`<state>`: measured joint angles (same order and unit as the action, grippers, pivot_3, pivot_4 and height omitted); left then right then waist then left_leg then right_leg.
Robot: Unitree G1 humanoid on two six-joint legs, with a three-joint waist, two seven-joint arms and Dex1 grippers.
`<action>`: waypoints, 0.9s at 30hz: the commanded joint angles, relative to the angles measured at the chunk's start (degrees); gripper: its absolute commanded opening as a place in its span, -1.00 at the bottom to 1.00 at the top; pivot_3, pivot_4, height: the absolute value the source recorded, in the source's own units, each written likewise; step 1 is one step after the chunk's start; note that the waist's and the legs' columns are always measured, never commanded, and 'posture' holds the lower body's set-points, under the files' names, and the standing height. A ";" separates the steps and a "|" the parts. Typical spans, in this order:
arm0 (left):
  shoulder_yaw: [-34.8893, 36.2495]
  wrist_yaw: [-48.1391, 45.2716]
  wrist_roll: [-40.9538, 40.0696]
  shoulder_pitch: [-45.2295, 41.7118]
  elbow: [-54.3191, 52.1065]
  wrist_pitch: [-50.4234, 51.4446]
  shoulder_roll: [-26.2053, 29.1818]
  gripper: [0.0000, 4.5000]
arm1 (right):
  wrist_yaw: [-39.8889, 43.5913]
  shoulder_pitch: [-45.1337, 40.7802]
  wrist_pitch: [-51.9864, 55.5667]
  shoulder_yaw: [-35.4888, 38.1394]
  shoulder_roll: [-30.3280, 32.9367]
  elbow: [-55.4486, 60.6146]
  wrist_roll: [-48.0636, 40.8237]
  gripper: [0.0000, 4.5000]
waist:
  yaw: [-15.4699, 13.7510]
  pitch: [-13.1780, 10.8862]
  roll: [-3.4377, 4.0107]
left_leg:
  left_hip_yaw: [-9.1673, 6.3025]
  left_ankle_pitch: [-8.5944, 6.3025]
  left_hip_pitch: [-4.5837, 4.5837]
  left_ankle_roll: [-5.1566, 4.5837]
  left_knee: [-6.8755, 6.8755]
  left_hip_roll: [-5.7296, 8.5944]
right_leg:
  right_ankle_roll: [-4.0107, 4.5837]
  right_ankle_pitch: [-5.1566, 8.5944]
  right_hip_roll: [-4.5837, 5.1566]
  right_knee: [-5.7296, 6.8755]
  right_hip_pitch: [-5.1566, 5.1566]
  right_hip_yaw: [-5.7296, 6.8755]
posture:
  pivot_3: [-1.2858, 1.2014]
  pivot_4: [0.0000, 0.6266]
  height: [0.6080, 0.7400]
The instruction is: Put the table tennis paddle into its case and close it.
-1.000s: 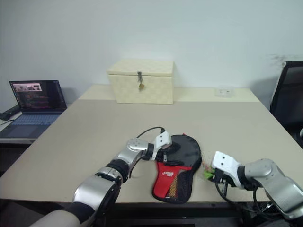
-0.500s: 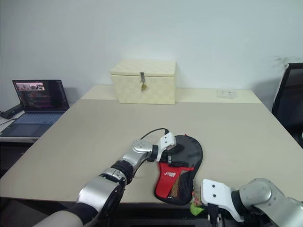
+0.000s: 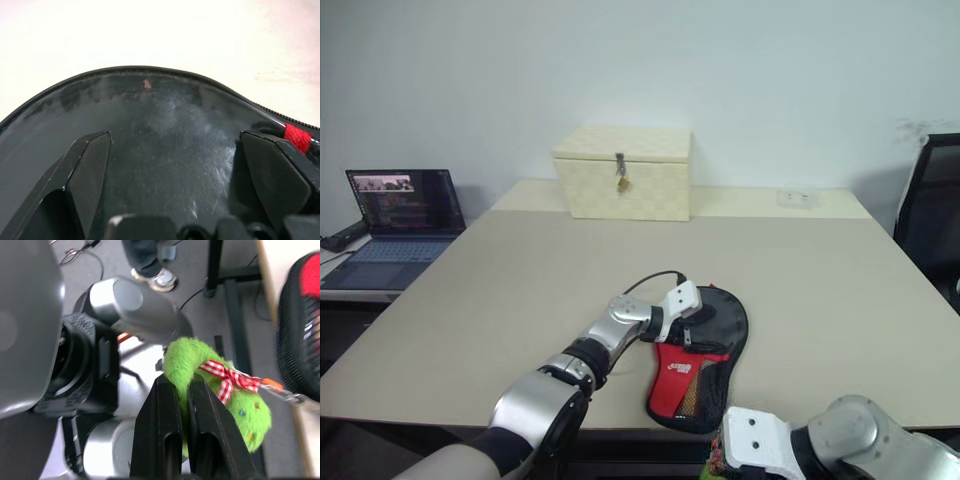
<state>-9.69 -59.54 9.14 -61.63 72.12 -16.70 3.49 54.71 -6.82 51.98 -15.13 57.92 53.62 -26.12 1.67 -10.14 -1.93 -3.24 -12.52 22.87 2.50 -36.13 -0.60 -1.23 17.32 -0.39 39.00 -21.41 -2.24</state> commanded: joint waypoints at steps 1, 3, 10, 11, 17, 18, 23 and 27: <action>-1.62 -0.01 1.94 1.16 1.25 0.48 0.15 1.00 | -0.01 -2.94 1.54 1.44 -0.83 -0.58 -2.81 -0.67 | 0.00 0.00 0.00 | 0.00 0.00 0.00 0.00 0.00 0.00 | 0.00 0.00 0.00 0.00 0.00 -0.01 | 0.03 -0.52 1.00; -1.31 0.15 1.67 1.76 1.00 0.21 0.77 1.00 | -0.15 -5.28 2.89 3.15 -1.68 -1.81 -4.66 -0.35 | 0.00 0.00 0.00 | 0.01 0.00 0.00 0.00 -0.01 0.00 | 0.00 0.00 0.00 0.00 0.00 -0.01 | 0.03 -0.52 1.00; 1.85 -1.10 -2.07 4.51 -2.13 -0.85 3.97 1.00 | -1.55 -12.89 6.36 11.06 -4.51 -12.49 -10.04 0.25 | 0.25 0.00 0.01 | 0.06 0.00 -0.06 0.00 0.00 -0.08 | 0.01 -0.02 -0.01 0.04 0.00 -0.06 | 0.03 -0.52 1.00; 2.62 -1.74 -3.09 5.10 -3.27 -0.93 4.69 1.00 | -1.92 -13.92 5.59 11.76 -4.79 -15.02 -9.55 0.25 | 0.28 0.00 0.01 | 0.07 0.00 -0.08 0.00 0.00 -0.08 | 0.01 -0.02 -0.02 0.05 0.00 -0.07 | 0.03 -0.52 1.00; 8.11 -8.81 -12.54 12.00 -20.69 4.73 11.34 1.00 | -3.65 -19.55 -6.87 10.40 -8.80 -32.04 -1.01 0.25 | 0.42 -0.02 0.06 | 0.11 0.01 -0.03 -0.01 0.05 -0.13 | 0.05 -0.03 -0.05 0.08 -0.12 -0.10 | 0.03 -0.52 1.00; 8.51 -9.75 -13.96 13.76 -24.68 6.63 12.59 1.00 | -3.70 -20.11 -8.47 10.14 -9.56 -33.88 -0.10 0.25 | 0.39 -0.03 0.08 | 0.13 0.00 -0.01 -0.01 0.07 -0.16 | 0.08 -0.05 -0.05 0.08 -0.16 -0.14 | 0.03 -0.52 1.00; 13.47 -9.82 -21.19 28.76 -49.60 20.12 23.76 1.00 | -3.40 -26.85 -22.88 8.16 -16.05 -53.33 7.41 0.25 | 1.14 -0.10 0.12 | 0.12 0.00 0.07 0.00 0.10 -0.50 | 0.39 -0.23 0.04 0.12 -0.33 -0.29 | 0.03 -0.52 1.00; 18.46 -4.80 -25.38 37.18 -61.41 27.63 27.99 1.00 | -1.51 -30.93 -30.34 7.86 -19.72 -64.56 10.39 0.25 | 0.37 -0.23 0.30 | 0.09 0.00 0.10 -0.01 0.10 -0.48 | 0.41 -0.22 0.25 0.09 -0.33 -0.23 | 0.03 -0.52 1.00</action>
<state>6.54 -66.36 -13.86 -25.09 16.31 8.85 30.19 51.92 -35.96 25.79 -8.13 38.19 -8.93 -16.71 2.04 -10.37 -1.63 -3.14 -12.52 22.99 2.49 -36.04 -1.02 -0.82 17.10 -0.10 39.10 -21.72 -2.45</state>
